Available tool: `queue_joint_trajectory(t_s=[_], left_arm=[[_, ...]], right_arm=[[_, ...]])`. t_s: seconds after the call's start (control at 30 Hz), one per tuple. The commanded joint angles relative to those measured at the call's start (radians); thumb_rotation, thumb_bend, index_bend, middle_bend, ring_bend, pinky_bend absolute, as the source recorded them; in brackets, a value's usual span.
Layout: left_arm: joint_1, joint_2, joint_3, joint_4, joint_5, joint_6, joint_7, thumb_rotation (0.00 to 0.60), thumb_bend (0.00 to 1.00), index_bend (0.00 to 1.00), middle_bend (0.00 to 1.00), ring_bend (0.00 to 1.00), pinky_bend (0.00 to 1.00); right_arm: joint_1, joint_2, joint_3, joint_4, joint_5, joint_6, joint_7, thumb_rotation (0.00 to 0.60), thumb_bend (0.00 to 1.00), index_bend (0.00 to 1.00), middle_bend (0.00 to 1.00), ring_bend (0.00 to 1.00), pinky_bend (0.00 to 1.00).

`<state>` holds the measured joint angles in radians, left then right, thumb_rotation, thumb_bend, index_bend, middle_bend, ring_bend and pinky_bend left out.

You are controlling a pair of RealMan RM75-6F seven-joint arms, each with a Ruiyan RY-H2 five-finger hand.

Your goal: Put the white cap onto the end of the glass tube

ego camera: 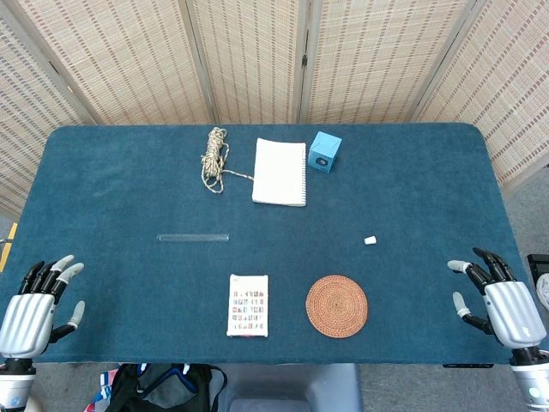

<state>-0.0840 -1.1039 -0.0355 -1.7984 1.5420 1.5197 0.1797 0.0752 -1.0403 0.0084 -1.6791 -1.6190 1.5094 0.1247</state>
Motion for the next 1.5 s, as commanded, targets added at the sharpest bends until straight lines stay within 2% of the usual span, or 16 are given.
queue_joint_trajectory(t_s=[0.03, 0.4, 0.6, 0.87, 1.07, 1.13, 1.27, 1.4, 1.5], left_arm=[[-0.001, -0.001, 0.0, 0.001, -0.003, -0.004, 0.001, 0.6, 0.4, 0.19, 0.14, 0.13, 0.08], [-0.026, 0.005, -0.019, 0.004, -0.009, -0.026, -0.004, 0.6, 0.4, 0.19, 0.14, 0.13, 0.08], [-0.095, 0.017, -0.065, 0.016, -0.012, -0.085, -0.012, 0.6, 0.4, 0.19, 0.14, 0.13, 0.08], [-0.248, 0.021, -0.15, 0.004, -0.076, -0.251, 0.016, 0.6, 0.4, 0.2, 0.14, 0.13, 0.08], [-0.341, -0.005, -0.195, 0.007, -0.145, -0.346, 0.083, 0.6, 0.4, 0.2, 0.14, 0.16, 0.09], [-0.41, -0.036, -0.222, 0.028, -0.192, -0.414, 0.146, 0.6, 0.4, 0.2, 0.16, 0.19, 0.1], [-0.485, -0.088, -0.238, 0.063, -0.278, -0.484, 0.234, 0.6, 0.4, 0.2, 0.23, 0.27, 0.21], [-0.55, -0.14, -0.242, 0.099, -0.374, -0.537, 0.317, 0.6, 0.4, 0.2, 0.33, 0.38, 0.44], [-0.596, -0.184, -0.242, 0.134, -0.457, -0.567, 0.37, 0.6, 0.4, 0.2, 0.44, 0.49, 0.67]], right_arm=[[0.001, -0.001, 0.001, 0.001, 0.001, -0.002, 0.001, 0.6, 0.45, 0.25, 0.35, 0.1, 0.09], [0.011, 0.0, 0.011, 0.003, -0.01, 0.002, 0.002, 0.6, 0.45, 0.25, 0.35, 0.1, 0.09], [0.028, 0.008, 0.022, -0.008, -0.02, -0.004, -0.009, 0.6, 0.45, 0.25, 0.35, 0.1, 0.09], [0.051, 0.046, 0.03, -0.058, -0.027, -0.028, -0.042, 0.6, 0.45, 0.25, 0.35, 0.1, 0.09], [0.059, 0.073, 0.031, -0.087, -0.033, -0.037, -0.06, 0.6, 0.45, 0.25, 0.35, 0.1, 0.09], [0.066, 0.094, 0.031, -0.106, -0.043, -0.045, -0.076, 0.6, 0.45, 0.25, 0.35, 0.1, 0.09], [0.073, 0.111, 0.029, -0.127, -0.052, -0.052, -0.084, 0.6, 0.45, 0.25, 0.35, 0.1, 0.09], [0.077, 0.117, 0.025, -0.136, -0.057, -0.059, -0.086, 0.6, 0.45, 0.25, 0.35, 0.1, 0.09], [0.079, 0.117, 0.021, -0.138, -0.062, -0.064, -0.085, 0.6, 0.45, 0.25, 0.35, 0.1, 0.09]])
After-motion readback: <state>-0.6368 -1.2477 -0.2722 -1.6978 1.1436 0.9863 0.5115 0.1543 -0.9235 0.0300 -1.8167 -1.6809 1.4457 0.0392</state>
